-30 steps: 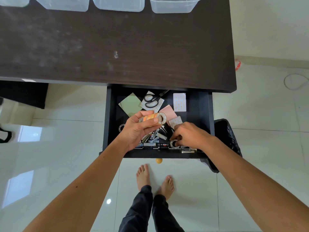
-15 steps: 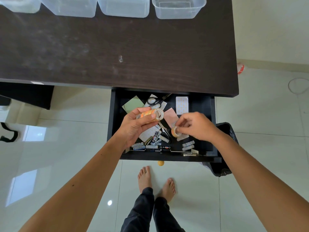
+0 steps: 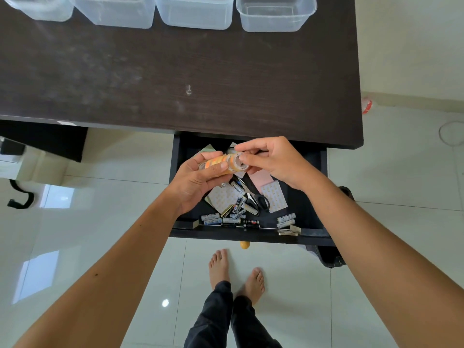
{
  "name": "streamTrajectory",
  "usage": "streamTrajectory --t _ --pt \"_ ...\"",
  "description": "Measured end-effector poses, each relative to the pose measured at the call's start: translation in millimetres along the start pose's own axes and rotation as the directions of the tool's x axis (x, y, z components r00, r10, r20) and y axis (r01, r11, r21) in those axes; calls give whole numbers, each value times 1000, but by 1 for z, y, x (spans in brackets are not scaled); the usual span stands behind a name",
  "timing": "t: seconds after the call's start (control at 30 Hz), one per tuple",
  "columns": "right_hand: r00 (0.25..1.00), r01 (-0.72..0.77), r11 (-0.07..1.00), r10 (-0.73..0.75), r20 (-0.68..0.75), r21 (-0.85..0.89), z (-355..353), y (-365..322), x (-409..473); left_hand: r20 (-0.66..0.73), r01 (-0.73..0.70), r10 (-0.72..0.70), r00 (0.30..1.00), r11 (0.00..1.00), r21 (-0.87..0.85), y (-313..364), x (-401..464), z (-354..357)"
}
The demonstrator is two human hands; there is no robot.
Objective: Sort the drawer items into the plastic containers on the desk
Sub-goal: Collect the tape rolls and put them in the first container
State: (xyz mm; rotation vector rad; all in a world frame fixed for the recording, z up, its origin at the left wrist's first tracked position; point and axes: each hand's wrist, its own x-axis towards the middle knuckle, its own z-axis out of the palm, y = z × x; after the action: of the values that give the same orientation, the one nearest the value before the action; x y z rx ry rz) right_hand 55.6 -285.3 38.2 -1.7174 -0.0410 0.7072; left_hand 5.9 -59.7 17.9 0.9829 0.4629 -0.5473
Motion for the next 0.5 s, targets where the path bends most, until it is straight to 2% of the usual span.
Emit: streamTrajectory --t 0.17,0.33,0.5 --pt "999 -9 995 12 36 -96 27 -10 9 -18 -12 11 1000 1000 -15 11 -12 -13" --pt "997 -32 999 32 74 0 54 -29 20 -63 -43 40 997 998 -51 29 -27 -28" --pt "998 4 997 1 71 -81 77 -40 26 -110 -49 38 993 994 -97 39 -44 -40"
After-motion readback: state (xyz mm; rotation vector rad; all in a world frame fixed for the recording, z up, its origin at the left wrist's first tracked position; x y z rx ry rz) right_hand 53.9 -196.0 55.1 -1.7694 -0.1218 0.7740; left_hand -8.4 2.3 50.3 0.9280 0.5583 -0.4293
